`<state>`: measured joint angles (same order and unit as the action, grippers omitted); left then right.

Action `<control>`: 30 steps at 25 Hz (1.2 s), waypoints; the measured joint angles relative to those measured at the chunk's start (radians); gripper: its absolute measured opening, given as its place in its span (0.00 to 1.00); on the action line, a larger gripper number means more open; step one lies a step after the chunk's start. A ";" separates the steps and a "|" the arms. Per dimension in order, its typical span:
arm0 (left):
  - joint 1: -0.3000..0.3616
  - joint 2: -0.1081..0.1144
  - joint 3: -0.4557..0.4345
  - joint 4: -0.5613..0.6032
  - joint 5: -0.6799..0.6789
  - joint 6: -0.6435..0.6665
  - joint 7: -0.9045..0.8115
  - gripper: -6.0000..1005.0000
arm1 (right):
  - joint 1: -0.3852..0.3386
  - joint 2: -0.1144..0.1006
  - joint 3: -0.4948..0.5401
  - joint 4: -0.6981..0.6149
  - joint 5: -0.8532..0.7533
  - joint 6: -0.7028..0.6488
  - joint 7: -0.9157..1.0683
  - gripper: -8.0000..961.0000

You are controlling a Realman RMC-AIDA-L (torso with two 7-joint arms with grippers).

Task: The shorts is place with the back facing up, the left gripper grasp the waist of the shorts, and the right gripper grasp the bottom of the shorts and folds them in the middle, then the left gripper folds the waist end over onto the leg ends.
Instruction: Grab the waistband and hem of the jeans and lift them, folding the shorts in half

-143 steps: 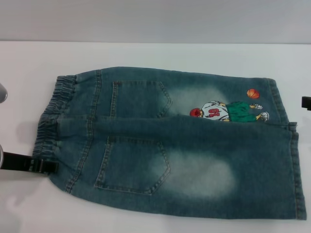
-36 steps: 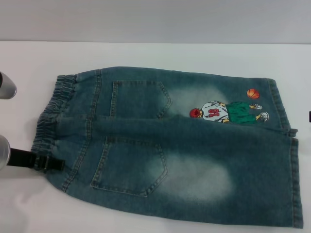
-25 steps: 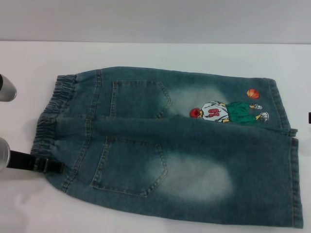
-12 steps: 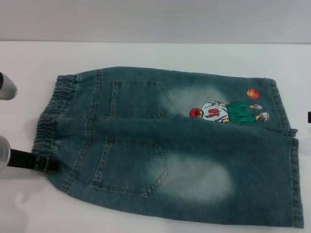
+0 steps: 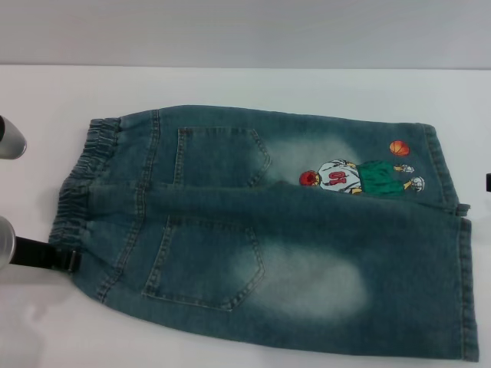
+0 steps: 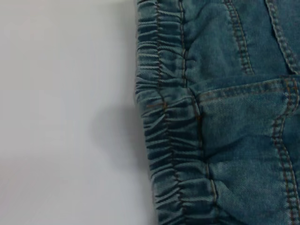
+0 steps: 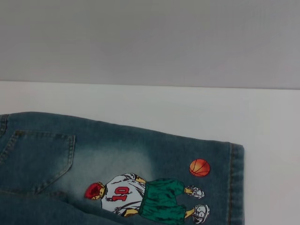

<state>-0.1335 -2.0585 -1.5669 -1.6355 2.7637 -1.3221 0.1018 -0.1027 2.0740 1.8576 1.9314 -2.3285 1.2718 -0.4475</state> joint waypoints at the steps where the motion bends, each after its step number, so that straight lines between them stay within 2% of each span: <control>1: 0.000 0.000 0.000 0.000 0.000 0.000 0.000 0.42 | 0.000 0.000 0.000 0.000 0.000 0.000 0.000 0.64; 5: 0.000 0.000 -0.003 -0.007 0.000 -0.001 -0.004 0.23 | 0.000 0.000 0.002 0.000 0.000 0.000 0.000 0.64; 11: 0.002 -0.001 -0.002 -0.042 -0.006 -0.015 -0.006 0.01 | 0.002 -0.001 0.011 0.007 0.002 0.033 0.004 0.64; 18: -0.001 -0.003 -0.002 -0.051 -0.004 -0.025 -0.009 0.01 | 0.001 -0.001 0.035 0.014 0.011 0.097 0.011 0.64; 26: 0.002 0.000 -0.037 -0.091 0.016 -0.049 -0.008 0.05 | 0.004 0.000 0.038 0.013 0.011 0.097 0.012 0.64; 30: -0.013 0.001 -0.037 -0.067 0.028 -0.039 0.003 0.08 | 0.010 0.000 0.038 0.010 0.011 0.093 0.011 0.64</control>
<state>-0.1462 -2.0571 -1.6040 -1.7023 2.7913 -1.3610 0.1051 -0.0928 2.0740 1.8960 1.9415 -2.3172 1.3652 -0.4370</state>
